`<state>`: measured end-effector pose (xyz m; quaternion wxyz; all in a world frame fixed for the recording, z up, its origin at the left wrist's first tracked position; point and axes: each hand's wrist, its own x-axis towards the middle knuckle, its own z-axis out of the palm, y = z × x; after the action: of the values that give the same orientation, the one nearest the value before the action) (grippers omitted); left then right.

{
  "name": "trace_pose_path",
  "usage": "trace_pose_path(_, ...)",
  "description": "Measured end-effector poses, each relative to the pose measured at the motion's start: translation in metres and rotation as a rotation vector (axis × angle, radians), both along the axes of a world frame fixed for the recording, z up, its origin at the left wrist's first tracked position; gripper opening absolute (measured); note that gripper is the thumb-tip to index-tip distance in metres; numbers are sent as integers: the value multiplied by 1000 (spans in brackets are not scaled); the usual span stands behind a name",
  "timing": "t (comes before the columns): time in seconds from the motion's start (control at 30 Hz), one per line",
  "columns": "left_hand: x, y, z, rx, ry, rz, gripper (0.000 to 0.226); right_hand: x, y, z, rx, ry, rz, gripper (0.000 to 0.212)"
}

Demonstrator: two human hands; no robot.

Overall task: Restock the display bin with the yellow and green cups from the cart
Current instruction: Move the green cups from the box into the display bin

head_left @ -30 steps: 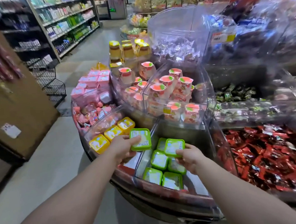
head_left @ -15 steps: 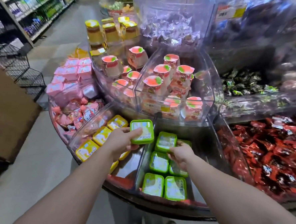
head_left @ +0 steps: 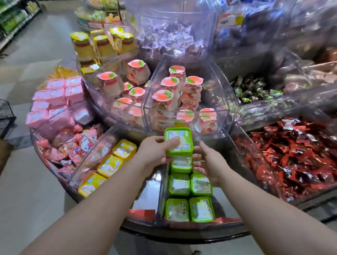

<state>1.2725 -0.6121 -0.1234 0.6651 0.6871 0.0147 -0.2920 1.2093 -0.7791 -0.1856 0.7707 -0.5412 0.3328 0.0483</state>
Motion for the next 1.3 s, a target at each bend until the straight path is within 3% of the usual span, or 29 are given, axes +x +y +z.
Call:
trace_pose_path(0.07,-6,-19,-3,-9,2,-18,35,-12,-8,19,148,-89,104,49)
trace_pose_path(0.17,-20,-47,-17,7,-14,9,51,-28,-16,22,75,-137,178,52)
trace_pose_path(0.4,-51,-77,-57,152,72,2,39,-52,-21,-15,-70,-4,-105,35)
trace_pose_path(0.5,-50,-72,-68,471,-143,-161,51,-54,-29,-35,-223,106,-130,23)
trace_pose_path(0.6,-47,-65,-76,689,-366,-361,58,-46,-38,-50,-402,175,-76,28)
trace_pose_path(0.67,-45,-63,-83,823,-478,-516,58,-37,-37,-51,-433,180,-44,32)
trace_pose_path(0.73,-44,-63,-90,906,-526,-627,58,-28,-33,-46,-417,175,-61,19)
trace_pose_path(0.77,-44,-63,-93,934,-532,-665,59,-24,-32,-47,-390,165,-67,29)
trace_pose_path(0.87,-40,-65,-98,979,-533,-731,62,-15,-30,-49,-329,140,-62,53)
trace_pose_path(1.13,-38,-60,-99,934,-521,-724,68,-16,-40,-55,-328,203,40,67)
trace_pose_path(1.2,-35,-61,-97,924,-507,-739,68,-15,-43,-48,-371,221,126,61)
trace_pose_path(1.3,-33,-61,-95,909,-479,-742,66,-15,-44,-39,-456,251,255,75)
